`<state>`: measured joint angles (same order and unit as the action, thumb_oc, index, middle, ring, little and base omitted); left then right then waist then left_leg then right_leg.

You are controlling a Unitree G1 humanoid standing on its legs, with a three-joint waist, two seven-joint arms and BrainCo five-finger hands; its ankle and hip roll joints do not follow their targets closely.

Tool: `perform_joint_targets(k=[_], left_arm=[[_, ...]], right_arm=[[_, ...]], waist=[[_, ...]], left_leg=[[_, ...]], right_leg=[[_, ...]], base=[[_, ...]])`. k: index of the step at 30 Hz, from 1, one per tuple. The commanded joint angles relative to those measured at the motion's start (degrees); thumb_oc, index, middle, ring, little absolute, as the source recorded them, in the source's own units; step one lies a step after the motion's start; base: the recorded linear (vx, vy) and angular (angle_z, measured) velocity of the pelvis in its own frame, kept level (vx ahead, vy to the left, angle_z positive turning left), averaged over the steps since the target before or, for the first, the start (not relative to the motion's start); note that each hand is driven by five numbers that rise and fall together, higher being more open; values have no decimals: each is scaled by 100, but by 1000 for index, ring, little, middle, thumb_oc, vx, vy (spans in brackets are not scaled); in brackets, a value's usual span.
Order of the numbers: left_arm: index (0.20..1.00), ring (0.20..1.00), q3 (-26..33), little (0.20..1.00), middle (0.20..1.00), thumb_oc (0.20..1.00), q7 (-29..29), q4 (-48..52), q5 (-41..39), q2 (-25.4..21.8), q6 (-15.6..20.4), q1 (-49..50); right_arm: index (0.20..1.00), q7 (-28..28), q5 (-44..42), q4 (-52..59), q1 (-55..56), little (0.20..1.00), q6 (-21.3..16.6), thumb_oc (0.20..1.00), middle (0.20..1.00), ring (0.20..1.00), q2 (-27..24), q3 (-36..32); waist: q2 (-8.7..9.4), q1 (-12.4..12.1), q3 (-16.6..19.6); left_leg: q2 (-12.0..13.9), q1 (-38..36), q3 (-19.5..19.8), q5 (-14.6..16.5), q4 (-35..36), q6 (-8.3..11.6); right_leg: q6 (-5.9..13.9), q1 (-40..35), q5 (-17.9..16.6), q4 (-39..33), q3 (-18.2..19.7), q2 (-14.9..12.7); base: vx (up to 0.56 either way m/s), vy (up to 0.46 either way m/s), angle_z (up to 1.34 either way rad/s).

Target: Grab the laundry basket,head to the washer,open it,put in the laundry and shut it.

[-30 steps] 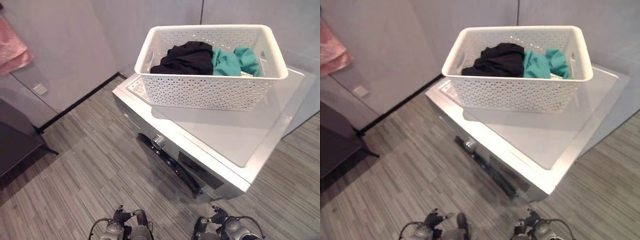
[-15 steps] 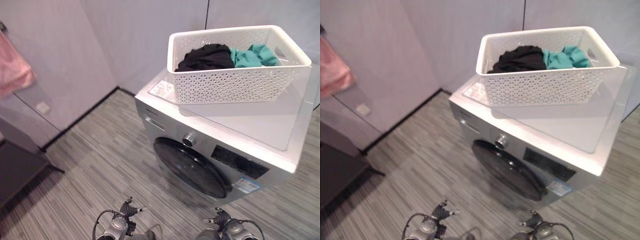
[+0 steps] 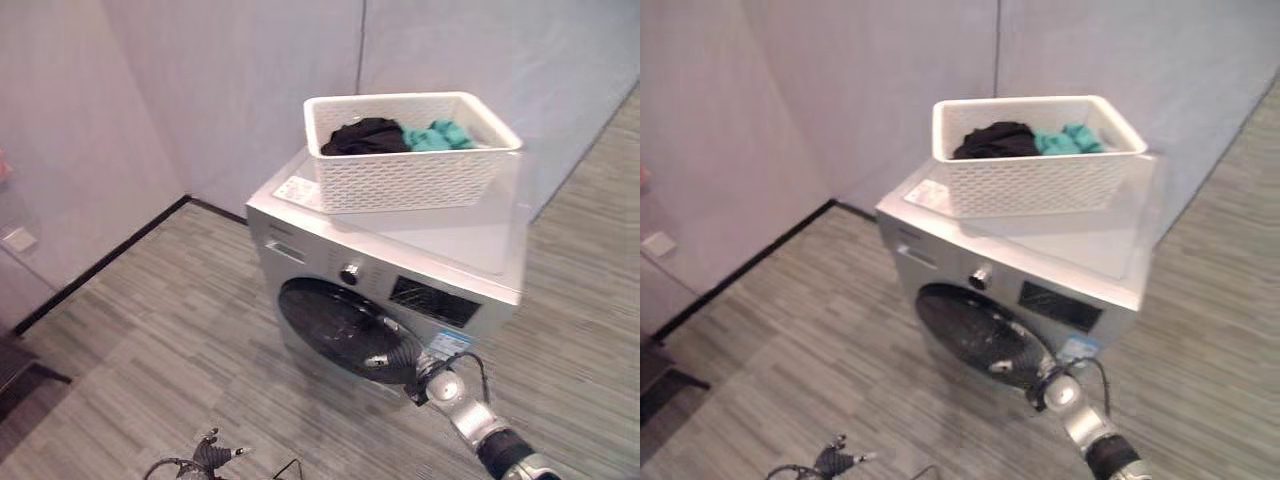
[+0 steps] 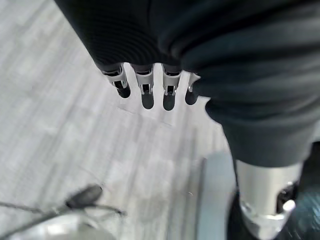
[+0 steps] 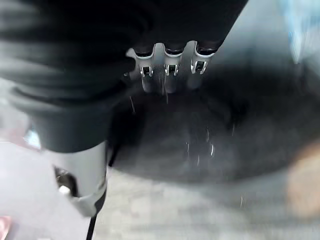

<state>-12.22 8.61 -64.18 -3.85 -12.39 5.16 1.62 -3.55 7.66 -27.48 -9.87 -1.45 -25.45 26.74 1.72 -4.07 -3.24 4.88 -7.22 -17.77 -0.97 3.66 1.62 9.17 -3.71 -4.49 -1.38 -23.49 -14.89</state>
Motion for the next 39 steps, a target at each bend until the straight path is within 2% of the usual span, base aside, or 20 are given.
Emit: perform_joint_targets(k=[1, 6, 12, 13, 14, 15, 17, 21, 25, 28, 32, 38, 39], left_arm=[[1000, 1000, -75, 1000, 1000, 1000, 48, -303, 120, -30, 118, -362], [1000, 1000, -184, 1000, 1000, 1000, 13, -338, 213, 29, 116, -299], [1000, 1000, -307, 1000, 1000, 1000, 32, -336, 278, 42, 145, -307], [1000, 1000, -360, 1000, 1000, 1000, 29, -81, 132, 27, 219, -299], [1000, 1000, -358, 1000, 1000, 1000, 28, -79, 131, 26, 217, -302], [1000, 1000, -452, 1000, 1000, 1000, 23, 272, -59, -27, 308, -373], [1000, 1000, -569, 1000, 1000, 1000, 27, 577, -290, -82, 419, -451], [1000, 1000, -645, 1000, 1000, 1000, 33, 1009, -587, -199, 544, -469], [1000, 1000, -668, 1000, 1000, 1000, 144, 948, -724, -174, 571, -605], [1000, 1000, -702, 1000, 1000, 1000, 281, 724, -767, -75, 551, -832], [1000, 1000, -969, 1000, 1000, 1000, 413, 681, -607, 69, 542, -1032], [1000, 1000, -1408, 1000, 1000, 1000, 610, 1100, -573, 29, 547, -990], [1000, 1000, -1407, 1000, 1000, 1000, 610, 1101, -573, 28, 547, -989]], right_arm=[[1000, -40, 157, -69, -349, 1000, -220, 1000, 1000, 1000, -29, 32], [1000, -227, 281, -292, -438, 1000, -149, 1000, 1000, 1000, -23, -139], [1000, -411, 195, -798, -650, 1000, -171, 1000, 1000, 1000, 129, -148], [1000, -575, 197, -1018, -952, 1000, -266, 1000, 1000, 1000, 131, -72], [1000, -577, 196, -1026, -959, 1000, -271, 1000, 1000, 1000, 133, -70], [1000, -733, 197, -1235, -1358, 1000, -334, 1000, 1000, 1000, 104, 33], [1000, -849, 200, -1492, -1797, 1000, -382, 1000, 1000, 1000, 5, 162], [1000, -1000, 575, -1546, -2354, 1000, -315, 1000, 1000, 1000, -416, 335], [1000, -1083, 422, -1994, -2690, 1000, -277, 1000, 1000, 1000, -394, 385], [1000, -1050, 124, -2157, -2716, 1000, -252, 1000, 1000, 1000, 21, 492], [1000, -876, -245, -2344, -2475, 1000, -351, 1000, 1000, 1000, 1006, 908], [1000, -612, -1728, -3105, -2204, 1000, -435, 1000, 1000, 1000, 2559, 1290], [1000, -612, -1728, -3106, -2204, 1000, -436, 1000, 1000, 1000, 2560, 1290]], waist=[[158, -177, 7], [239, -269, 30], [188, -370, -83], [102, -439, -251], [102, -437, -250], [0, -490, -485], [-129, -547, -691], [-318, -521, -865], [-377, -518, -934], [-388, -521, -1009], [-440, -561, -1072], [-536, -717, -1048], [-535, -716, -1048]], left_leg=[[-188, 370, 612, 398, 134, 67], [-67, 644, 828, 263, 134, 222], [-58, 912, 1040, 145, 134, 265], [-78, 1127, 1099, 62, 134, 265], [-78, 1132, 1100, 60, 134, 265], [-89, 1421, 1165, -53, 134, 266], [-126, 1698, 1218, -195, 134, 277], [-147, 2118, 1226, -359, 134, 329], [-141, 2275, 1232, -312, 134, 395], [-136, 2387, 1194, -342, 134, 417], [-117, 2487, 1184, -386, 134, 445], [-89, 2418, 1198, -388, 134, 459], [-89, 2417, 1198, -387, 134, 459]], right_leg=[[225, -58, -249, -188, -42, -468], [219, -153, -122, -361, -244, -351], [212, -62, -97, -362, -358, -330], [221, 87, -131, -362, -375, -356], [220, 92, -132, -362, -374, -355], [215, 336, -183, -361, -329, -378], [214, 581, -267, -361, -318, -425], [223, 955, -361, -362, -310, -508], [280, 1159, -303, -362, -145, -514], [281, 1310, -331, -362, -90, -537], [267, 1393, -349, -362, -119, -533], [251, 1297, -315, -362, -188, -514], [251, 1296, -315, -362, -188, -514]], base=[[12, -66, 7], [-5, -81, 32], [-26, -16, 36], [-113, 16, 4], [-258, 17, 12], [-226, 8, 16], [-245, 38, 10], [-94, 45, 12], [8, 12, 2], [-8, 8, -11], [4, -7, -17], [14, 8, -8], [0, 0, 0]])
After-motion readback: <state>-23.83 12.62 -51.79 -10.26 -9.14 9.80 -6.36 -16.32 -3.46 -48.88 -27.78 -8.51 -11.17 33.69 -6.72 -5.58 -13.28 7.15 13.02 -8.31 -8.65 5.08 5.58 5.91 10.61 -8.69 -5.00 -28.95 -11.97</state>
